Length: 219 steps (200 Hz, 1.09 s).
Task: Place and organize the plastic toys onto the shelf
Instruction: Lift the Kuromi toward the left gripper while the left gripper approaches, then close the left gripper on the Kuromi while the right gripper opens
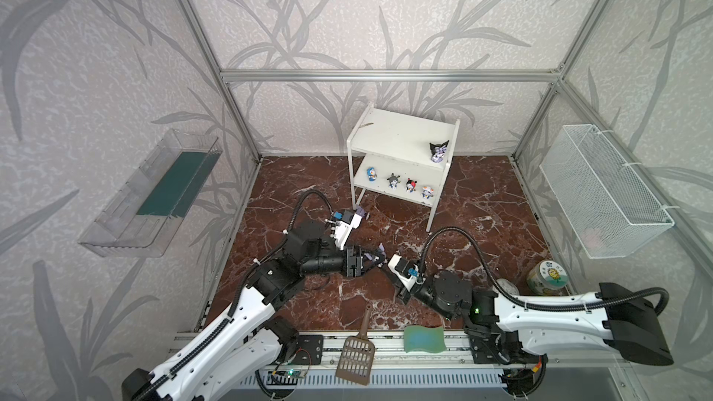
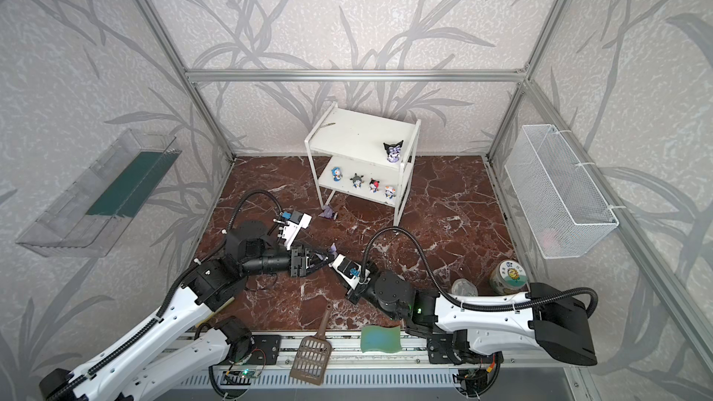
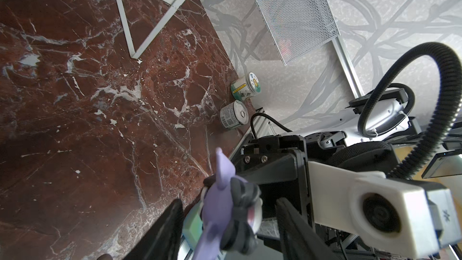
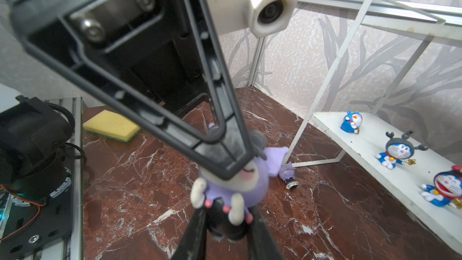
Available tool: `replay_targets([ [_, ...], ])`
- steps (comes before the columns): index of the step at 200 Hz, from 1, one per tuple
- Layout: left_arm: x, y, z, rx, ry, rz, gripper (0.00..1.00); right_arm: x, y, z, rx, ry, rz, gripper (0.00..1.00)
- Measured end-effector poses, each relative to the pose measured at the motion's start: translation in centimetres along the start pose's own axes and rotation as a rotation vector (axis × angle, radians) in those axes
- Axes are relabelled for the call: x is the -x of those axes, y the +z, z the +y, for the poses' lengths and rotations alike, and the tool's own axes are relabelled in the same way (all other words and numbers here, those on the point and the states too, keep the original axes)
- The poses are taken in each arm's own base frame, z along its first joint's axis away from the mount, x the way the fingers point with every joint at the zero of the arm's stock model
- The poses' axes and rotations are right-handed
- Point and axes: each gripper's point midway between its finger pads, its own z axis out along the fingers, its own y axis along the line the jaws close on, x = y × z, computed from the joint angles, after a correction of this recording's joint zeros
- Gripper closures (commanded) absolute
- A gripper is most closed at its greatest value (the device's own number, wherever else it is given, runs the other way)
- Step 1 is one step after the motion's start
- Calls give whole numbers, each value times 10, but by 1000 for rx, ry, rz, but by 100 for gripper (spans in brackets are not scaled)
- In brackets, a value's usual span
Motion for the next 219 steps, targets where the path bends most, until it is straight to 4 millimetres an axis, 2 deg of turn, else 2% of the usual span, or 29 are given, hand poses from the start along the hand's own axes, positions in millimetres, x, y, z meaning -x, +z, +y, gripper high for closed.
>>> replay_targets([
  [23,-1,0,-1,-2,3,3,52,1,0,1,-9,-10,-4,81],
  [66,-2,2,1,6,6,7,61,-4,2,3,-20,-18,6,79],
  [100,-1,3,2,11,16,11,70,-6,3,2,-36,-18,13,74],
  [110,0,4,2,12,19,12,71,-5,3,1,-42,-16,12,68],
  [121,1,4,2,13,23,13,72,-5,3,0,-48,-17,12,58],
  [145,5,2,-3,23,53,13,72,-3,3,-1,-54,-10,12,29],
  [164,21,-1,-14,46,111,7,72,-4,-1,-3,-57,-9,26,17],
  [177,42,-3,-28,64,183,-3,72,-1,-9,-7,-56,0,31,15],
  [203,91,-2,-58,96,361,-29,72,9,-40,-21,-53,36,10,10],
  [219,117,4,-69,117,470,-35,71,15,-65,-35,-62,62,-13,7],
])
